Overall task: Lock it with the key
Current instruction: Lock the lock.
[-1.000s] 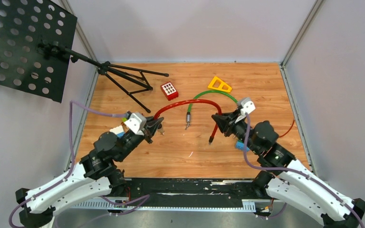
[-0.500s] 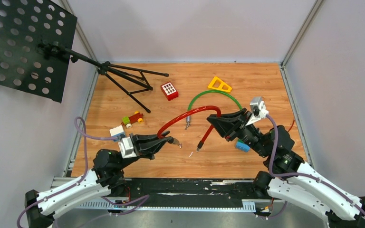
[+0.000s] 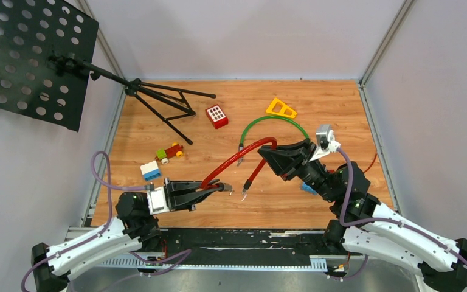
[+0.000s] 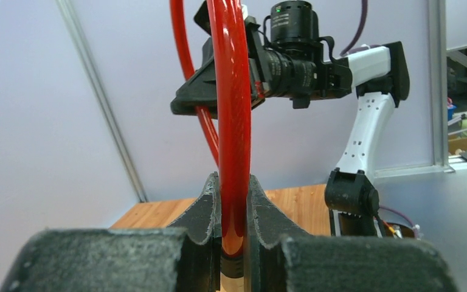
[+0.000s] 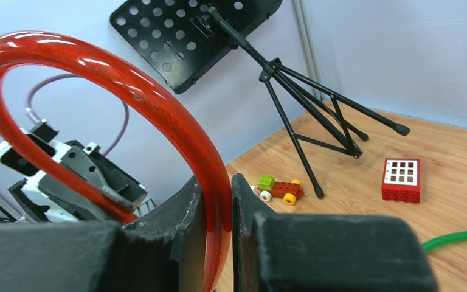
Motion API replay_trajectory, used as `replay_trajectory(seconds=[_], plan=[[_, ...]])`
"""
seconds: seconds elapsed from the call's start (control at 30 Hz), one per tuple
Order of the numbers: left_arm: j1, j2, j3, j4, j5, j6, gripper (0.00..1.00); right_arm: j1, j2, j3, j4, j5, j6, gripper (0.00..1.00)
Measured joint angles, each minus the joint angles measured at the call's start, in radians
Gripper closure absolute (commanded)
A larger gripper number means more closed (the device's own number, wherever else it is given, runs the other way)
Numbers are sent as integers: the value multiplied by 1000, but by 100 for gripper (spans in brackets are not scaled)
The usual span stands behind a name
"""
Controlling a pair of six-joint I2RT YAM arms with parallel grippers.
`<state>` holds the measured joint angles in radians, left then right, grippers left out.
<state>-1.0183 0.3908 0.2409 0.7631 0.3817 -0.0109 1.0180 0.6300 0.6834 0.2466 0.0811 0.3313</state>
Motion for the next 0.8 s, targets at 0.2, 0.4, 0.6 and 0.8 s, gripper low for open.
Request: replay_trajectory(seconds=[0.2, 0.4, 0.6, 0.8], plan=[[2, -6, 19, -56, 76, 38, 100, 2, 3, 0, -17, 35, -12, 100], [5, -13, 50, -126, 134, 82, 100, 3, 3, 0, -19, 53, -20, 100], [5, -47, 50, -174, 154, 124, 100, 3, -7, 0, -24, 37, -34, 100], [5, -59, 50, -184, 215, 140, 100, 3, -38, -47, 71, -39, -35, 100]])
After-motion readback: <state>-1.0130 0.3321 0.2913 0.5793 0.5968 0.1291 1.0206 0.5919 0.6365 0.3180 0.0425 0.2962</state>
